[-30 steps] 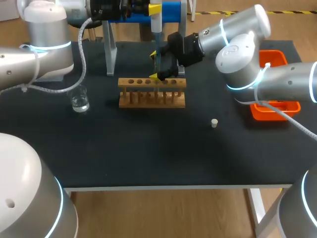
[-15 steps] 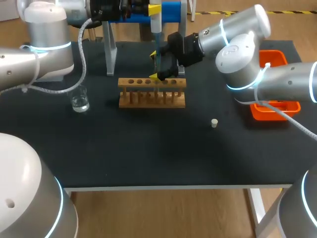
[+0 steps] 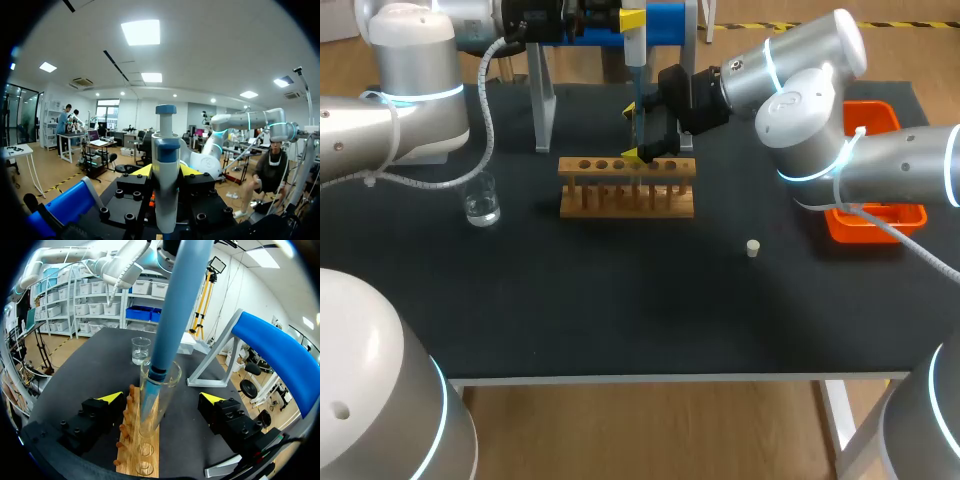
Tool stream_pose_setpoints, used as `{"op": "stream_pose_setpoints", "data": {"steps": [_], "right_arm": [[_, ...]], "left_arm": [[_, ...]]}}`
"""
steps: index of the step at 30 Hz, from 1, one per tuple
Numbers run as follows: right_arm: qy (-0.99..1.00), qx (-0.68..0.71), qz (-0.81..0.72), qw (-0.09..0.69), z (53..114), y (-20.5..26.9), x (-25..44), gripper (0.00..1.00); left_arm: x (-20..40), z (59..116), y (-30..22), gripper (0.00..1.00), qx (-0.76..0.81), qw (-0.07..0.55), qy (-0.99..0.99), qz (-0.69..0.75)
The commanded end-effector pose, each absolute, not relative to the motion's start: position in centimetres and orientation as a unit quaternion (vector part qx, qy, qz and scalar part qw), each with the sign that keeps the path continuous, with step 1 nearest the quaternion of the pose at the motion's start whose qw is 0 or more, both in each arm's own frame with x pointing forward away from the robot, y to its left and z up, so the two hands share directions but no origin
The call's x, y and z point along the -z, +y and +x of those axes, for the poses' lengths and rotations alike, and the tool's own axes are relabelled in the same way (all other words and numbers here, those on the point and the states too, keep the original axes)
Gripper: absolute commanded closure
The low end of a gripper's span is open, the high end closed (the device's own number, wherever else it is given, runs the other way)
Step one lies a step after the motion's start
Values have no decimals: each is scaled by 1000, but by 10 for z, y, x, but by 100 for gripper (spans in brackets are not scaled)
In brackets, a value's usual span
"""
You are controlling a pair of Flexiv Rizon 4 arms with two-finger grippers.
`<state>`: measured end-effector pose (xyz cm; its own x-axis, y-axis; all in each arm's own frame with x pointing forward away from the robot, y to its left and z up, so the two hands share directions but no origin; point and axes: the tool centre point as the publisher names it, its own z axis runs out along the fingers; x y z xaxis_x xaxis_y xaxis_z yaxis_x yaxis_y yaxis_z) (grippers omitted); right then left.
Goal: Invert the test tube, pick up the pipette, mount the tip to pipette, aspirate from beaker and dispense into the tube, eject the tip, return the pipette, and cap with the stopper.
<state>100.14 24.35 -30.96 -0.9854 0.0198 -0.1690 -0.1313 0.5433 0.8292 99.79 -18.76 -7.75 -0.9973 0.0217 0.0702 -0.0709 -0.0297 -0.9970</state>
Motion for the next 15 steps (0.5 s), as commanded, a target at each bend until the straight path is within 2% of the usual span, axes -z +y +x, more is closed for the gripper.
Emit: {"op": "stream_pose_setpoints", "data": {"steps": [1,15], "right_arm": [[875,-477,-33,79,1001,242,308,0],[868,-488,-27,90,997,207,294,0]], "left_arm": [[78,998,-188,100,-718,31,-695,18],[78,998,-188,100,-718,31,-695,18]]}}
